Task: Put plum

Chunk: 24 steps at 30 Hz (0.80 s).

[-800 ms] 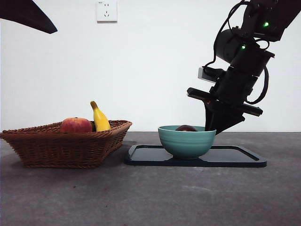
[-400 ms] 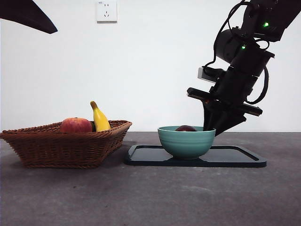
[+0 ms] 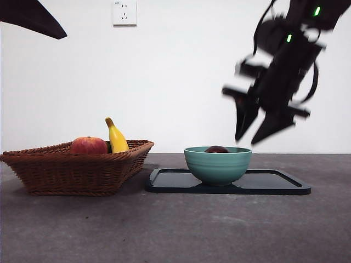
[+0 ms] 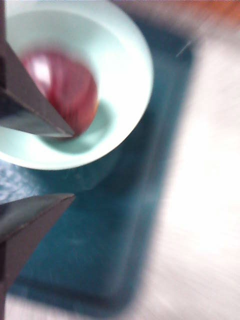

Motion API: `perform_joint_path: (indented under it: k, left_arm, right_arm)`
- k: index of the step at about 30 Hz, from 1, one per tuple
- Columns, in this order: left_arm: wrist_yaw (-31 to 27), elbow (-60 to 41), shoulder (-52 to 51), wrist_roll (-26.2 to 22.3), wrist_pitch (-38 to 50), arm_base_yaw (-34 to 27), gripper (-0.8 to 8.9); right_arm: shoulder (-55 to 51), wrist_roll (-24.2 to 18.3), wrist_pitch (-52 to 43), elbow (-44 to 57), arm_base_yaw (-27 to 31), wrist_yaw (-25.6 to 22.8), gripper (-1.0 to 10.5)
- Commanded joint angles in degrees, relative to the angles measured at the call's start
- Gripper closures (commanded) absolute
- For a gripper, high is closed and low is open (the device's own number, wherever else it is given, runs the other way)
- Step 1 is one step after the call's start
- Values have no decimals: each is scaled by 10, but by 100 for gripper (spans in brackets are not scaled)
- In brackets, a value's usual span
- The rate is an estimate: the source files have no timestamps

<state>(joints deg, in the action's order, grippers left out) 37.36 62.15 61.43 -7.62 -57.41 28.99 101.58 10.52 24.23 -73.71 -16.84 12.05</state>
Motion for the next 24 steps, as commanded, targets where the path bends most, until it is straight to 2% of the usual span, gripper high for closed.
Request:
perform_joint_path:
  k: [1, 9, 15, 24]
  left_arm:
    - [2, 5, 3, -7, 6, 3, 411]
    - [2, 5, 3, -7, 21, 3, 411]
    - [2, 5, 3, -7, 28, 3, 411]
    - [2, 5, 3, -7, 30, 3, 411]
  right_arm:
    - [-41, -2, 9, -14, -1, -1, 764]
    - [-186, -28, 104, -14, -3, 30, 764]
    - [-290, -62, 205, -13, -3, 30, 764]
    - [-441, -66, 280, 47, -6, 32, 764]
